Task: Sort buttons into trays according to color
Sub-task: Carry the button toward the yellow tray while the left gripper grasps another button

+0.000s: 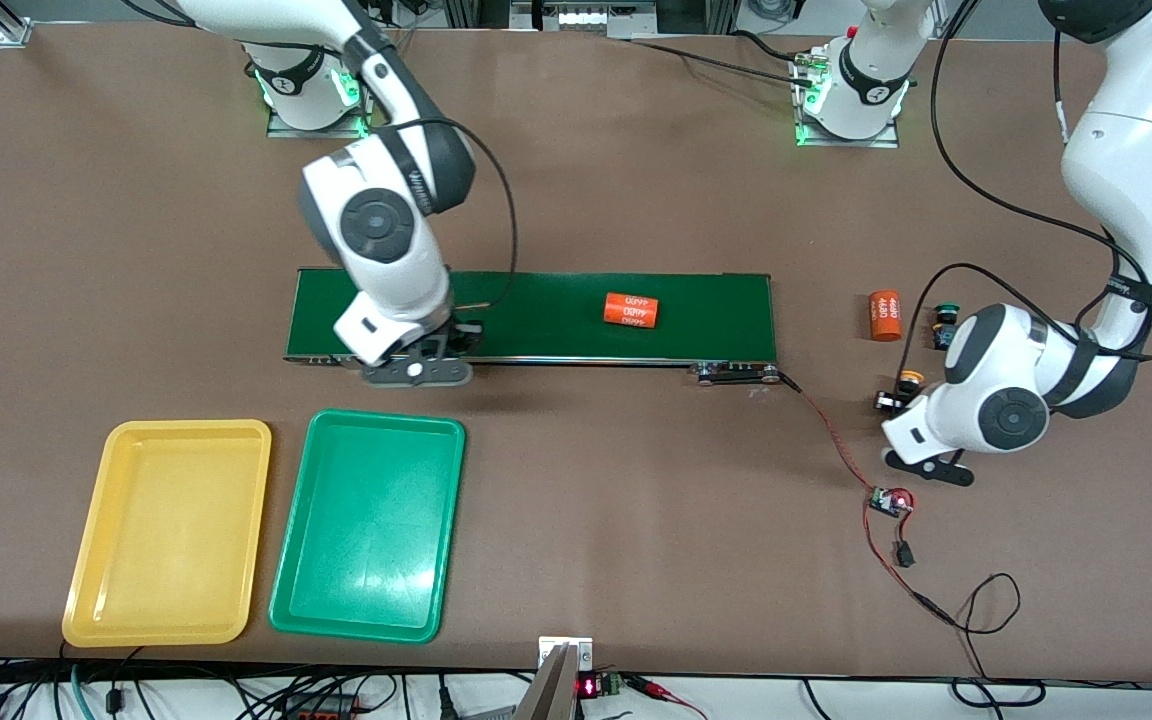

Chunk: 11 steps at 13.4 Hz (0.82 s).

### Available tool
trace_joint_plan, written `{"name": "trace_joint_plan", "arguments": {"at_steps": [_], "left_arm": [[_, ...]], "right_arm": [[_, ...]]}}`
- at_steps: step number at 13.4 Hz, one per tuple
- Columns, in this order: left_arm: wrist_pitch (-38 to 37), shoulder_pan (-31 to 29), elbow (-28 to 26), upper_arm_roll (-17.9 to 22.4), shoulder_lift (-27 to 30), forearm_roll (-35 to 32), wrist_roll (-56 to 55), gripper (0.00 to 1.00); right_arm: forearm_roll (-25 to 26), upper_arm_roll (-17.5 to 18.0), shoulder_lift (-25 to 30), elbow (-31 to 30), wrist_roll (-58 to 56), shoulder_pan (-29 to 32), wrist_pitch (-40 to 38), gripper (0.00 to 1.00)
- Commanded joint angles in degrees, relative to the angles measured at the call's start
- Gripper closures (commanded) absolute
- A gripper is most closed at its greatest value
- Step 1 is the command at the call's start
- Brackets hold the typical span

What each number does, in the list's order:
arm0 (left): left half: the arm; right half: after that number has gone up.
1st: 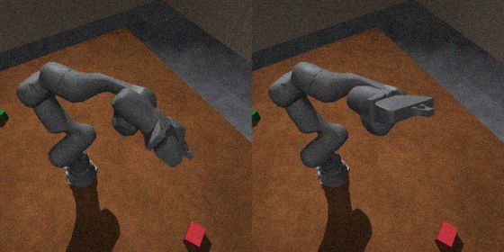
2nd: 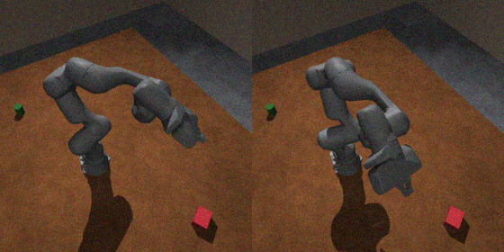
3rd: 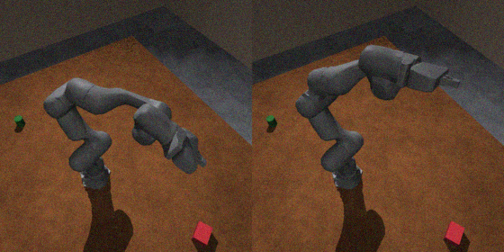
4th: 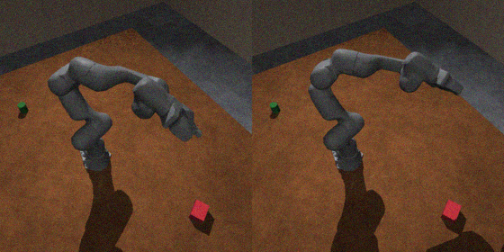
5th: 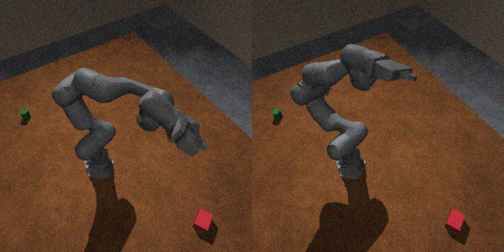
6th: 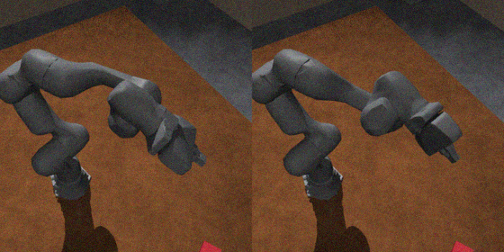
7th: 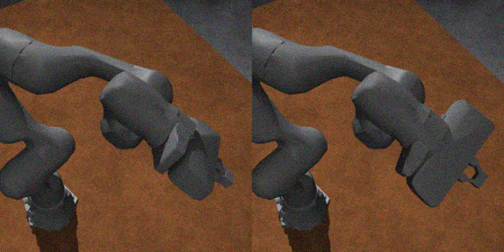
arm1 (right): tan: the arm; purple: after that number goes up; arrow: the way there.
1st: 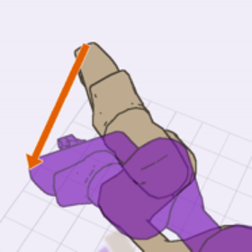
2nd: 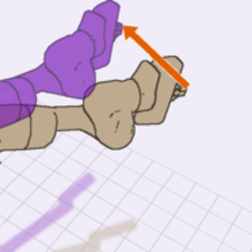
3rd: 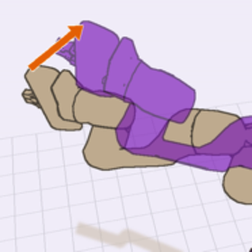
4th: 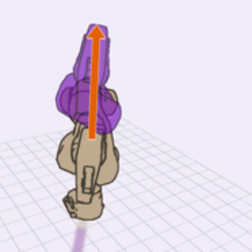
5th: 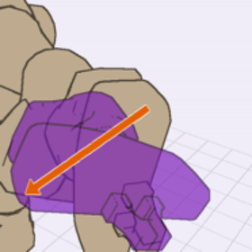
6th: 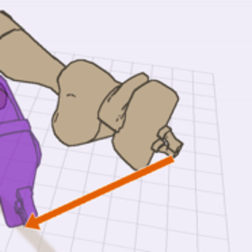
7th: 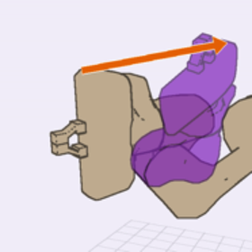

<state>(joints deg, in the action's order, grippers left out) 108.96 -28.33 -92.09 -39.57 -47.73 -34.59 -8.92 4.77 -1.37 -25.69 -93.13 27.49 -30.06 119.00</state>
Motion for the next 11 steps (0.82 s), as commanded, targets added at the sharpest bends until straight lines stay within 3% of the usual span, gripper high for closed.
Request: {"name": "trace_joint_plan", "arguments": {"at_steps": [1,4,6,11], "left_arm": [[-6.5,-0.2,1.5,-6.5,1.7,5.0,-6.3,0.77],[-14.4,-0.2,1.5,-15.2,2.4,6.5,-17.1,0.77],[-15.4,0.1,0.0,-19.4,2.1,7.4,-22.1,0.78],[-6.9,7.8,-3.7,-19.1,-0.1,7.7,-34.0,0.77]], "right_arm": [[-0.6,-1.0,1.3,0.8,-8.0,5.2,-2.9,0.99],[-1.0,-1.1,3.2,0.8,-14.9,12.2,-5.7,0.99],[-0.8,-1.1,3.5,0.8,-20.2,17.5,-6.4,0.98],[-0.3,-1.1,-1.3,3.6,-34.3,28.3,-1.7,0.98]]}}
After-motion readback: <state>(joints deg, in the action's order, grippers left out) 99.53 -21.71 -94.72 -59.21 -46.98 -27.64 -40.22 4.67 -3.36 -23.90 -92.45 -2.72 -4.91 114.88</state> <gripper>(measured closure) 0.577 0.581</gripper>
